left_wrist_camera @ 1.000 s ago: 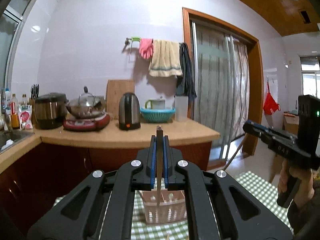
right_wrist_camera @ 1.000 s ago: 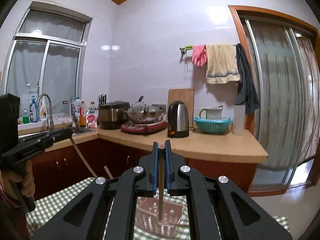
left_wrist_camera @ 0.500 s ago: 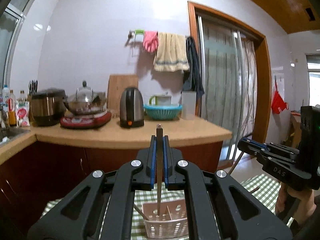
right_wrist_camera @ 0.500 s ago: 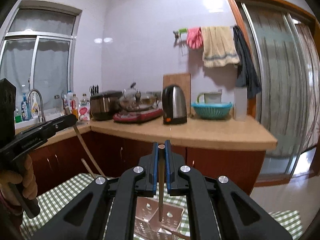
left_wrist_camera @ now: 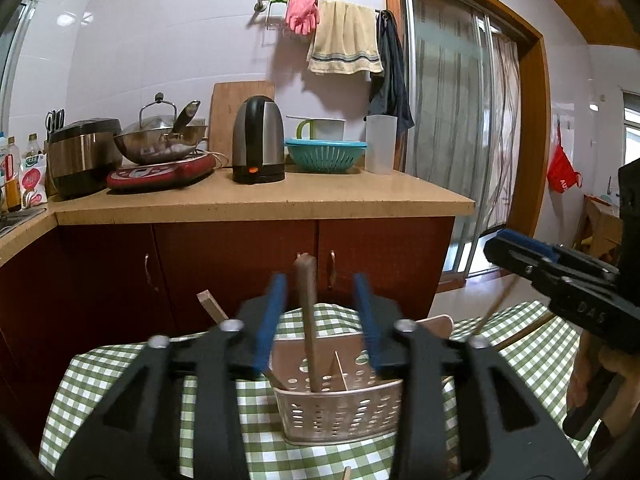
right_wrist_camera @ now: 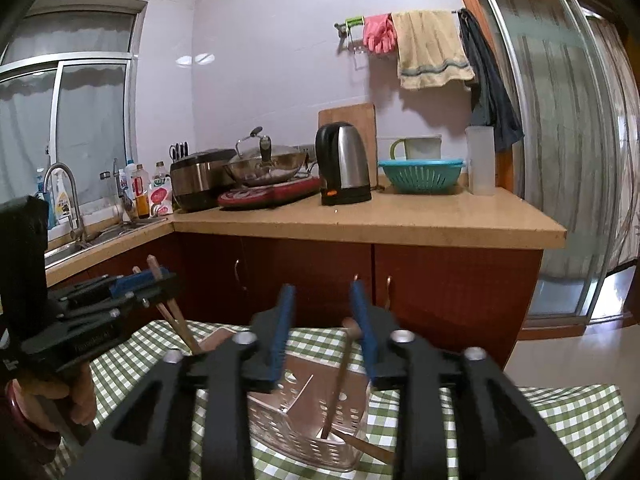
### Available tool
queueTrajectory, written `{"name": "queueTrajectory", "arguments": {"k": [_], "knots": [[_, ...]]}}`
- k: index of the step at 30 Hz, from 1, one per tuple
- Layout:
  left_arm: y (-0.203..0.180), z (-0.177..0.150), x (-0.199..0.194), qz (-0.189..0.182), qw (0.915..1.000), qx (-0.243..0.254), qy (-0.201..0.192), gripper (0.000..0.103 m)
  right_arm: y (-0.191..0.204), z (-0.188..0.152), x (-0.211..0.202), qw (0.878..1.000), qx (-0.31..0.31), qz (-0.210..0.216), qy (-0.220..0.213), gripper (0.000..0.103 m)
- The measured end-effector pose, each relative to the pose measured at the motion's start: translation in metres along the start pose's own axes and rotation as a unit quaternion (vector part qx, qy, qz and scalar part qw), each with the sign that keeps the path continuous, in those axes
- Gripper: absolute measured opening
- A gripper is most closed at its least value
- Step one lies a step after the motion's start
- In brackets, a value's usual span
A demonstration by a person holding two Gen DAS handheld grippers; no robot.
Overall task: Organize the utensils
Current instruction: 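Move both open tools back over the chopsticks on the cloth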
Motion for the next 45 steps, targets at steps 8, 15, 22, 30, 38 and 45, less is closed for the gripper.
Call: {"name": "queueTrajectory", "arguments": {"k": [8, 15, 22, 30, 38, 45], "knots": [[-0.003, 0.005, -0.025, 0.001, 0.9999, 0.003, -0.016, 0.067, 0.011, 0.012, -0.045, 0.999, -0.011, 0.004, -0.033, 0.050], [-0.014, -0.005, -0.059, 0.005, 0.9998, 0.007, -0.016, 0.068, 0.011, -0.002, -0.085, 0.999, -0.010, -0.002, -0.033, 0.051], [-0.029, -0.033, -0.097, 0.013, 0.9998, 0.001, -0.012, 0.068, 0.003, -0.044, -0.107, 1.000, 0.000, -0.022, -0.003, 0.051], [-0.051, -0.085, -0.127, 0.024, 0.9995, -0.011, 0.015, 0.067, -0.011, -0.111, -0.127, 0.998, 0.018, -0.042, 0.045, 0.051], [-0.070, -0.148, -0.140, 0.020, 0.9967, -0.031, 0.073, 0.065, -0.028, -0.180, -0.144, 0.993, 0.037, -0.057, 0.100, 0.050], [-0.087, -0.188, -0.146, 0.010, 0.9933, -0.029, 0.111, 0.060, -0.034, -0.222, -0.155, 0.989, 0.035, -0.067, 0.127, 0.049]]}}
Point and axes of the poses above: each gripper's, at about its wrist camera, not at the fingertips, and x roughly the way its jaws point, y to its left, z to its top, the point moved 5 cm from there along x, roughly the way its jaws point, and after that the axes turned 8 degrees about x, right-handed, at the moved point
